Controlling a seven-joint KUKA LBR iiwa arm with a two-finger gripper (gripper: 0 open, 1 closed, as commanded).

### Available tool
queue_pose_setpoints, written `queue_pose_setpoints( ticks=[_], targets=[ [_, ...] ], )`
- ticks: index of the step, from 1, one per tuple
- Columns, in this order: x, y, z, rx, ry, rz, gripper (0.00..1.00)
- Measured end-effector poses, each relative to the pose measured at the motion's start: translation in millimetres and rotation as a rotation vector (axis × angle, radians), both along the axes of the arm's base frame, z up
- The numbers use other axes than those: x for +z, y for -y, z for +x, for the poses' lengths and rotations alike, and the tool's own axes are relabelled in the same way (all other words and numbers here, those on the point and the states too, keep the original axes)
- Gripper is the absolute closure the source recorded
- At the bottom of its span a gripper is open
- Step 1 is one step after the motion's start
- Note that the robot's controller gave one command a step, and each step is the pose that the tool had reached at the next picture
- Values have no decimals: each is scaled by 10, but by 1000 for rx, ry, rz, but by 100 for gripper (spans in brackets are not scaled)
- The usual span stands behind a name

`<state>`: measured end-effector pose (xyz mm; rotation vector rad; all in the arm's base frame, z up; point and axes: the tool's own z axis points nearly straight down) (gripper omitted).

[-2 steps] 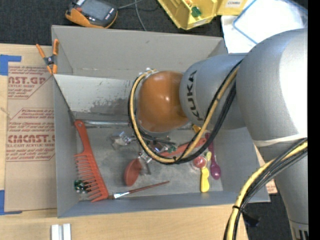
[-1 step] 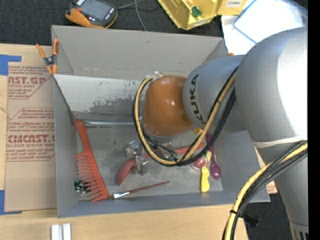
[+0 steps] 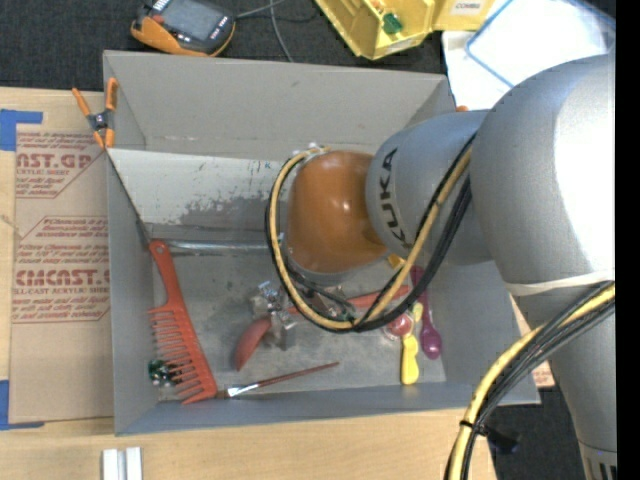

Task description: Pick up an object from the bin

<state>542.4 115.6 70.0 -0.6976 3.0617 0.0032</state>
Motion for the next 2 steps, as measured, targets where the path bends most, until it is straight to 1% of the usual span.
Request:
queue_pose_setpoints(
  ticks=[1, 2],
  targets=[
    [203, -3, -13, 1, -3, -1, 100],
    [510, -6, -19, 1, -4, -1, 100]
  ],
)
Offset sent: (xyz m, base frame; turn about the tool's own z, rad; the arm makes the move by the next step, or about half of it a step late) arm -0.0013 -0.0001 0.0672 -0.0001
